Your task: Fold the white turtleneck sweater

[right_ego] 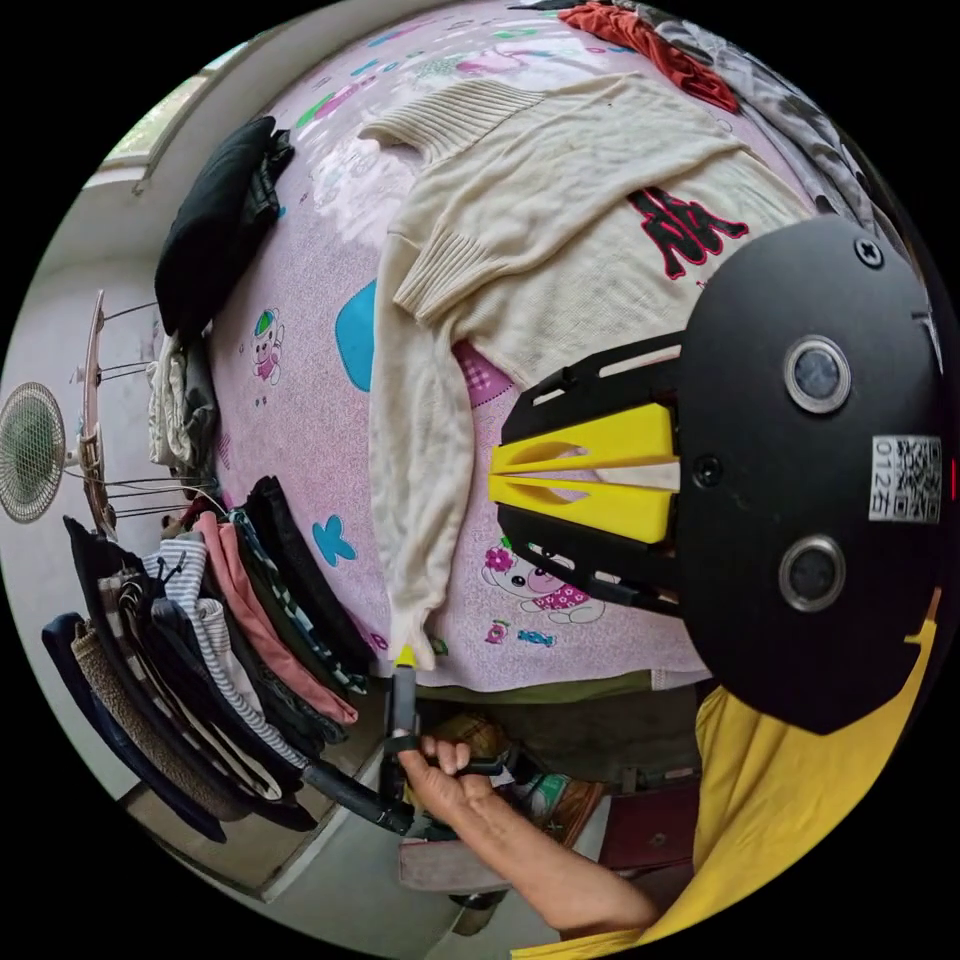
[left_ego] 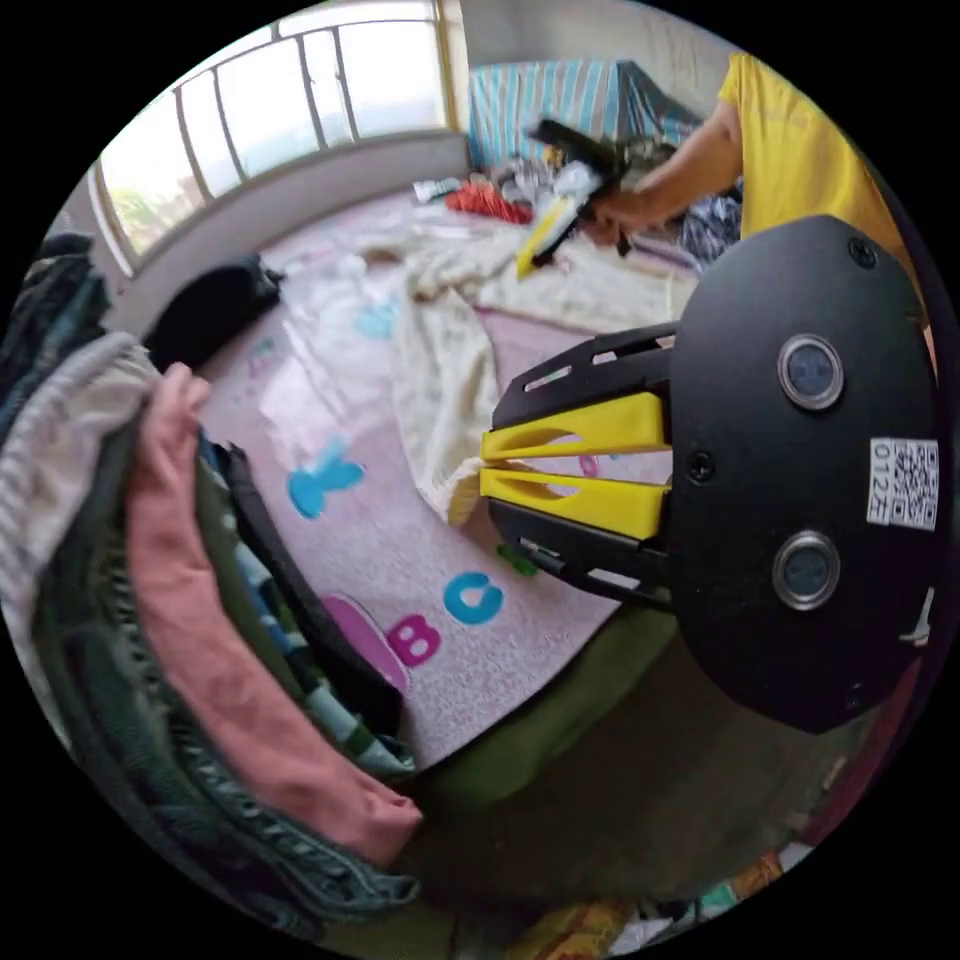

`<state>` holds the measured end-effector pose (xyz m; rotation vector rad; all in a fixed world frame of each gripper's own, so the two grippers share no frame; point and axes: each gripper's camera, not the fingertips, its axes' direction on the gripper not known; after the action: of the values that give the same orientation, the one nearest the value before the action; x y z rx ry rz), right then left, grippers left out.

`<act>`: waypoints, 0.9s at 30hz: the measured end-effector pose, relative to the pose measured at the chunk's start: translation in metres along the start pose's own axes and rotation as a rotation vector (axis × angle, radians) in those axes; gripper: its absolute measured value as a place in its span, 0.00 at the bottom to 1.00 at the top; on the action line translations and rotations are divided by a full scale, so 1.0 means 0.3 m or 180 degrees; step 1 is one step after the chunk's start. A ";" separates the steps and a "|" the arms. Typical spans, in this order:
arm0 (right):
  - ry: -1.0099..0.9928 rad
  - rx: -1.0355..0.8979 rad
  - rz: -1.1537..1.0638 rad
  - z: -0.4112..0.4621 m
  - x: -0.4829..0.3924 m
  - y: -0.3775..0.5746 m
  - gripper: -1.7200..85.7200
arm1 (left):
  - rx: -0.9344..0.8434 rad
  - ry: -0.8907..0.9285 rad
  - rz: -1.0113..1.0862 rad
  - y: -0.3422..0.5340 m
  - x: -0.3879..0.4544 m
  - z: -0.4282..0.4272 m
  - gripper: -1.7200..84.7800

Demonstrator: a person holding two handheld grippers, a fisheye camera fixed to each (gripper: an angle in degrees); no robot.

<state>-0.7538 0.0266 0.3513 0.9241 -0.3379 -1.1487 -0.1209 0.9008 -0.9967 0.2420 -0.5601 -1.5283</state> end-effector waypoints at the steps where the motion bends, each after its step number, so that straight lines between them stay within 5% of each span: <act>1: 0.0004 0.0012 0.0028 -0.011 0.008 0.010 0.02 | 0.0173 0.0352 0.0019 -0.026 0.027 -0.070 0.03; 5: 0.0024 0.0101 0.0329 -0.087 0.098 0.103 0.02 | 0.0492 0.1131 0.0540 -0.165 0.259 -0.253 0.03; 12: -0.0001 0.0301 0.0802 -0.217 0.246 0.305 0.02 | 0.0307 0.1568 0.1390 -0.378 0.806 -0.209 0.03; 27: -0.0073 0.0546 0.1629 -0.338 0.538 0.668 0.02 | -0.0936 0.1727 0.2469 -0.307 1.913 0.631 0.02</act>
<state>-0.4946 -0.0499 0.4100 0.9047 -0.6578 -0.6663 -0.3229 0.3704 -0.7696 0.1705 0.0276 -0.7224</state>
